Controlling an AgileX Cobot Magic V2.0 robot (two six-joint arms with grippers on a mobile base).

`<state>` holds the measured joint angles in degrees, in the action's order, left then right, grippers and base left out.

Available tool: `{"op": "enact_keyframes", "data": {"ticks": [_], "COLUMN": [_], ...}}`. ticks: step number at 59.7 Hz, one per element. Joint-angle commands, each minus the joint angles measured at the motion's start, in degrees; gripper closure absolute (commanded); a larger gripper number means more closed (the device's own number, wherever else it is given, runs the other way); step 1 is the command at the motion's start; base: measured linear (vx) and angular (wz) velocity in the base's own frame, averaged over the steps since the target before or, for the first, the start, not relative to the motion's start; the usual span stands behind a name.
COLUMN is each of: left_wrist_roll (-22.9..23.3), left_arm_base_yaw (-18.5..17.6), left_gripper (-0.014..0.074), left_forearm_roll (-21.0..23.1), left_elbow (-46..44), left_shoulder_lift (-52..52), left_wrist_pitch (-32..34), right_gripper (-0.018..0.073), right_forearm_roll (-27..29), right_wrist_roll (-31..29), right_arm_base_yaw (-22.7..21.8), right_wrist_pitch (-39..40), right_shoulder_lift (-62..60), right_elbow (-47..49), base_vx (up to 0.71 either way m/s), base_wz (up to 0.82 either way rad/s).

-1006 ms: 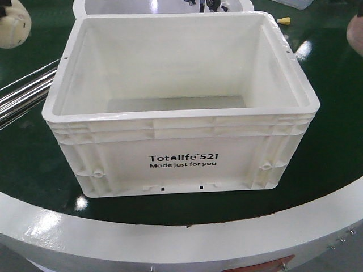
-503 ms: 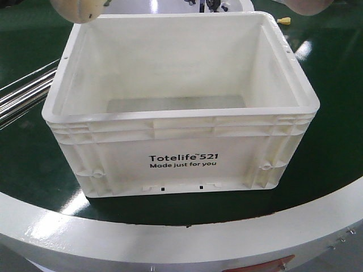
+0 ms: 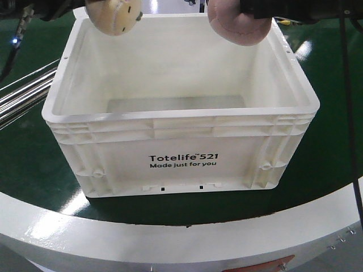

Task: Place moving items into box and shelve
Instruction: 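Lift both balls and carry them over the white tote, then open both grippers to drop the balls into the tote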

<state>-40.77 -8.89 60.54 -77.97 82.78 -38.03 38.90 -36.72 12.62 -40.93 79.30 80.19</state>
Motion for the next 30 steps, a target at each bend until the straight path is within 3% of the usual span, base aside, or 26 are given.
{"op": "enact_keyframes", "data": {"ticks": [1,8,16,25,30], "left_wrist_roll": [0.2,0.2,0.4,0.4,1.1], "left_arm_base_yaw": [-0.3,-0.3,-0.3,-0.3,-0.3], "left_gripper": [0.026,0.0034,-0.0044,-0.0003,0.0015], "left_forearm_roll": [5.2,7.4,7.4,7.1,6.8], "left_elbow": [-2.1,-2.1,-2.1,-2.1,-2.1], "left_shoulder_lift": [-1.0,-0.6,-0.6,-1.1,-1.1], "left_wrist_pitch": [-1.3,-2.4,-2.0,0.6,3.5], "right_gripper": [0.0415,0.0208,-0.0007,-0.0017,0.0002], "right_forearm_roll": [0.8,0.4,0.4,-1.6,-6.9], "right_wrist_roll": [0.2,1.2,5.0,7.6,11.7], "right_arm_base_yaw": [0.0,0.0,0.0,0.0,0.0], "right_wrist_pitch": [4.1,4.1,4.7,7.0,7.7], "right_shoulder_lift": [-1.6,-1.6,-1.6,-1.6,-1.6], "right_elbow": [1.8,1.8,1.8,1.8,1.8], "base_vx": [0.0,0.0,0.0,0.0,0.0], "base_wz": [0.0,0.0,0.0,0.0,0.0]}}
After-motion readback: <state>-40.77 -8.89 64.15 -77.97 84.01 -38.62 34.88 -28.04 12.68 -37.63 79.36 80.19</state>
